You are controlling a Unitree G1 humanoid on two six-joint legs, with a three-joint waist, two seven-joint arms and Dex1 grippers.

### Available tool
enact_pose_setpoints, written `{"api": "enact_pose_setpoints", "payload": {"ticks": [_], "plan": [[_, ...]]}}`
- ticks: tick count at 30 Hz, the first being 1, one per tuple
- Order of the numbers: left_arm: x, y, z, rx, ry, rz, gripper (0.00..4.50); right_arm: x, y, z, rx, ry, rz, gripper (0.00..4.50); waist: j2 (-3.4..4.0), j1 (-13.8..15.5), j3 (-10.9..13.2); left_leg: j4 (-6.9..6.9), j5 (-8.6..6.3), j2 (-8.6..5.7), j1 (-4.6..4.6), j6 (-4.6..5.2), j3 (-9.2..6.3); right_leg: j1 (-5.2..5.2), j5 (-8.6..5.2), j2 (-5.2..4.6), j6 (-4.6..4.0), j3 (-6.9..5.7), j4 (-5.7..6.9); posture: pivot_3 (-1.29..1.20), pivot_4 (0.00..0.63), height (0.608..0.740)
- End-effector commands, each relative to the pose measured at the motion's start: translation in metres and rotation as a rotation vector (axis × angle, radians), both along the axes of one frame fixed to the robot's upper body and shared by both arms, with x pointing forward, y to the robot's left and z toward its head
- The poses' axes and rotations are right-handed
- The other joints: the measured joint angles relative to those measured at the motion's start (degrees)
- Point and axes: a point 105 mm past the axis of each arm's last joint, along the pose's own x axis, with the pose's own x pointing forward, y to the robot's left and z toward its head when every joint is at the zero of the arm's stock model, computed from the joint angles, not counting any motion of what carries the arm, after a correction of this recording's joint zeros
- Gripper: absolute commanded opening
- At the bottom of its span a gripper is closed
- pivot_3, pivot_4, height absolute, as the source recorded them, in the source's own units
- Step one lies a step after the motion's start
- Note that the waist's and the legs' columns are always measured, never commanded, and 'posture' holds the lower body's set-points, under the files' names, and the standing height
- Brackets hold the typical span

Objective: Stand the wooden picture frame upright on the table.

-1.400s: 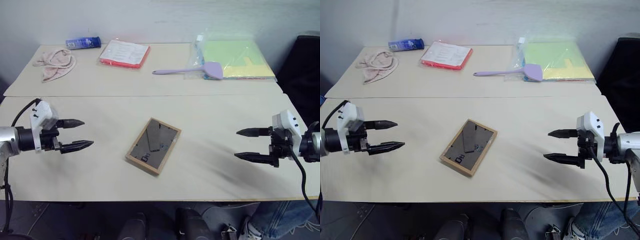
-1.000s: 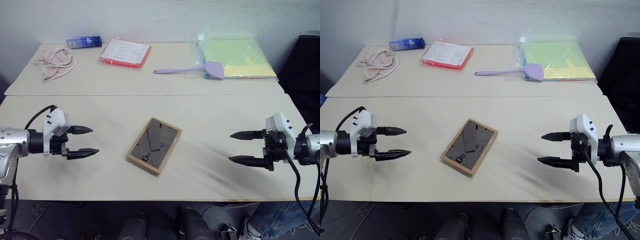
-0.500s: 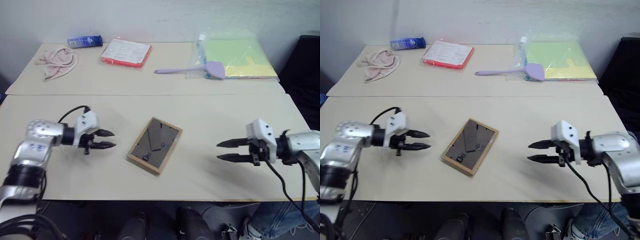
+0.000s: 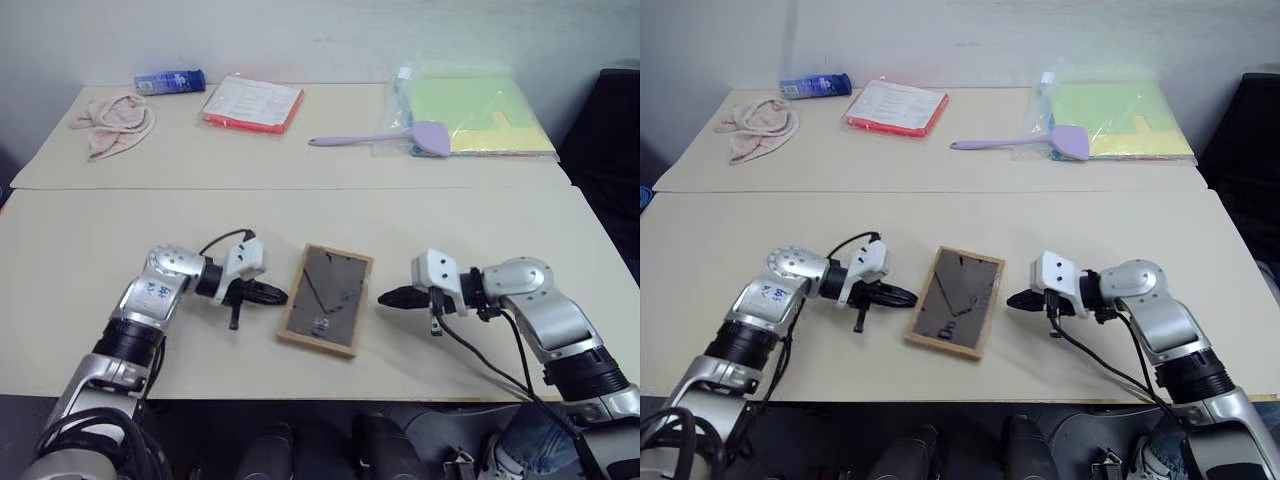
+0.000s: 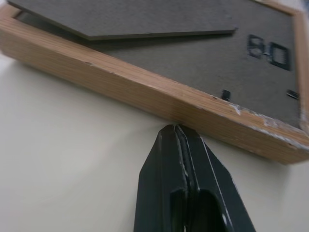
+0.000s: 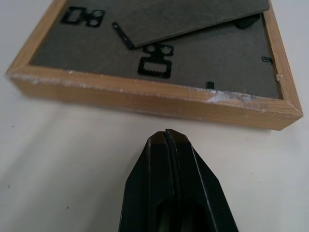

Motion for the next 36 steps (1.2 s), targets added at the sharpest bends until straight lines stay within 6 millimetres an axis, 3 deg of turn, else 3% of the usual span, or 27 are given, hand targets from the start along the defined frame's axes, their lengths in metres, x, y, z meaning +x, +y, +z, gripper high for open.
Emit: {"api": "enact_pose_setpoints", "payload": {"ticks": [1, 4, 6, 9, 12, 18, 19, 25, 30, 33, 36], "plan": [[-0.011, -0.001, 0.011, -0.049, 0.045, 0.028, 0.01, 0.002, -0.004, 0.005, -0.014, -0.057, 0.002, 0.0, 0.0, -0.1, 0.0, 0.0, 0.0, 0.0, 0.0, 0.0, 0.0, -0.01, 0.0, 0.0, 0.0, 0.0, 0.0, 0.0, 0.15, 0.74], [-0.011, 0.017, 0.001, -0.039, 0.203, 0.184, 0.19, -0.003, -0.009, 0.001, -0.056, -0.075, 0.027, 0.0, 0.0, -0.1, 0.0, -0.01, 0.0, 0.01, 0.01, -0.01, 0.0, -0.01, 0.0, 0.03, 0.0, 0.02, 0.0, 0.0, 0.15, 0.74], [-0.019, 0.028, -0.001, -0.063, 0.405, 0.276, 0.61, -0.008, -0.011, 0.0, -0.092, -0.092, 0.065, 0.0, 0.0, -0.1, 0.0, -0.01, -0.01, 0.01, 0.01, -0.01, 0.01, -0.03, 0.0, 0.04, 0.0, 0.03, 0.02, 0.0, 0.15, 0.74], [-0.027, 0.033, 0.012, -0.166, 0.648, 0.36, 1.54, -0.013, -0.011, -0.002, -0.141, -0.112, 0.126, 0.0, 0.0, -0.3, 0.0, -0.02, -0.02, 0.02, 0.03, 0.02, 0.03, -0.03, 0.0, 0.07, 0.01, 0.07, 0.08, 0.0, 0.15, 0.74], [-0.027, 0.032, 0.018, -0.225, 0.783, 0.42, 2.54, -0.017, -0.011, -0.006, -0.183, -0.136, 0.177, 0.0, -0.01, -0.2, 0.0, 0.01, -0.02, 0.02, 0.03, 0.02, 0.01, -0.03, -0.01, 0.08, 0.01, 0.06, 0.1, 0.0, 0.15, 0.74], [-0.037, 0.016, 0.0, -0.157, 0.87, 0.425, 4.39, -0.019, -0.004, -0.015, -0.21, -0.154, 0.226, 0.0, -0.02, 0.0, 0.0, 0.05, -0.03, -0.01, 0.07, 0.0, -0.01, 0.0, -0.01, 0.03, 0.01, 0.07, 0.06, 0.0, 0.15, 0.74], [-0.036, 0.009, -0.005, -0.15, 0.885, 0.431, 4.49, -0.021, -0.001, -0.016, -0.21, -0.153, 0.241, 0.0, -0.02, 0.0, 0.0, 0.05, -0.03, -0.02, 0.1, 0.0, 0.0, 0.02, -0.01, 0.02, 0.01, 0.08, 0.04, 0.0, 0.15, 0.74], [-0.032, -0.039, -0.025, -0.129, 0.901, 0.38, 4.49, -0.025, 0.019, -0.018, -0.178, -0.152, 0.278, 0.0, -0.05, 1.2, -0.2, 0.09, -0.04, -0.06, 0.53, 0.0, -0.07, 0.53, -0.01, 0.0, 0.01, 0.04, -0.23, 0.0, 0.15, 0.74], [-0.027, -0.064, -0.015, -0.197, 0.914, 0.338, 4.49, -0.024, 0.024, -0.017, -0.161, -0.152, 0.266, 0.0, -0.02, 1.5, -0.4, 0.06, -0.07, -0.11, 0.94, 0.02, -0.24, 1.08, 0.0, -0.02, 0.01, -0.01, -0.45, 0.0, 0.15, 0.74], [-0.021, -0.064, -0.007, -0.234, 0.906, 0.349, 3.9, -0.026, 0.021, -0.018, -0.163, -0.15, 0.258, 0.0, -0.03, 1.3, -0.3, 0.06, -0.09, -0.14, 0.93, 0.03, -0.25, 1.05, -0.01, -0.01, 0.02, 0.0, -0.44, 0.0, 0.15, 0.74], [-0.021, -0.055, -0.002, -0.25, 0.914, 0.353, 2.99, -0.027, 0.017, -0.02, -0.171, -0.143, 0.244, 0.0, -0.04, 1.1, -0.3, 0.04, -0.09, -0.12, 0.91, 0.0, -0.24, 0.96, -0.02, 0.01, 0.04, 0.01, -0.42, 0.0, 0.15, 0.74]]}}
